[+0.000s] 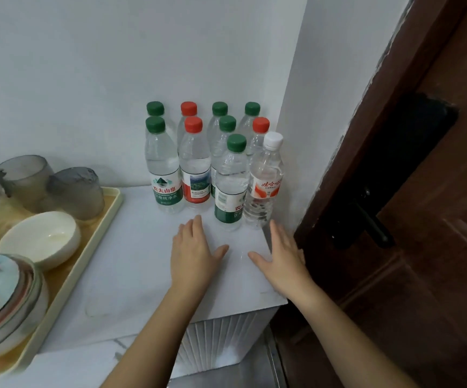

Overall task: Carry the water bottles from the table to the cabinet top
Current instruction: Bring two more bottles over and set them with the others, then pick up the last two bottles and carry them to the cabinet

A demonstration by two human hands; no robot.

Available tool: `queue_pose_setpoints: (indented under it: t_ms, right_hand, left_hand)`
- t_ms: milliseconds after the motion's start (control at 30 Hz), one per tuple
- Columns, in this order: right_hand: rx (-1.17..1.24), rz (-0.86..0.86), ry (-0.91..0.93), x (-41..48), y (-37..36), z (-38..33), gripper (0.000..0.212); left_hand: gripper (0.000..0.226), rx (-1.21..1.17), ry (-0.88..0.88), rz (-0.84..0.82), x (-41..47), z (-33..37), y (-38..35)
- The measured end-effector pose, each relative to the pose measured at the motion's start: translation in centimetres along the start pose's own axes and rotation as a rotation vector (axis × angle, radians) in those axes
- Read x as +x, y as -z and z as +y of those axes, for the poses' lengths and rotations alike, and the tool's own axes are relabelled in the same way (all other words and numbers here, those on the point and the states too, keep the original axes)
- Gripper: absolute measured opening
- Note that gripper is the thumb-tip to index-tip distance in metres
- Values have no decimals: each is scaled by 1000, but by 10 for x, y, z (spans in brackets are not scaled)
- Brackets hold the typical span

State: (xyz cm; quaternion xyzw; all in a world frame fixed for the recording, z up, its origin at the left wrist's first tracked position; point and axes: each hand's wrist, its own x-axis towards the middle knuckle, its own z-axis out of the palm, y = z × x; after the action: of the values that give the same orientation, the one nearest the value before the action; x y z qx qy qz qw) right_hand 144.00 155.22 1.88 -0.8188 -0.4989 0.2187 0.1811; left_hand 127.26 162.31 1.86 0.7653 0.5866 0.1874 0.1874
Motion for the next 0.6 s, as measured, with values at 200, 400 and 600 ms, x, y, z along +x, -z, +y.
queue_pose_setpoints:
  t_ms: [200, 400, 600]
  right_hand:
    - [-216, -132, 243, -54, -5, -12, 81]
    - [-392, -379, 609, -102, -30, -19, 79]
    - [-582, -521, 1017, -172, -74, -24, 77]
  left_hand:
    - [84, 152, 163, 1, -87, -6, 7]
    - [82, 180, 517, 59, -214, -22, 7]
    - [83, 156, 855, 90, -336, -30, -1]
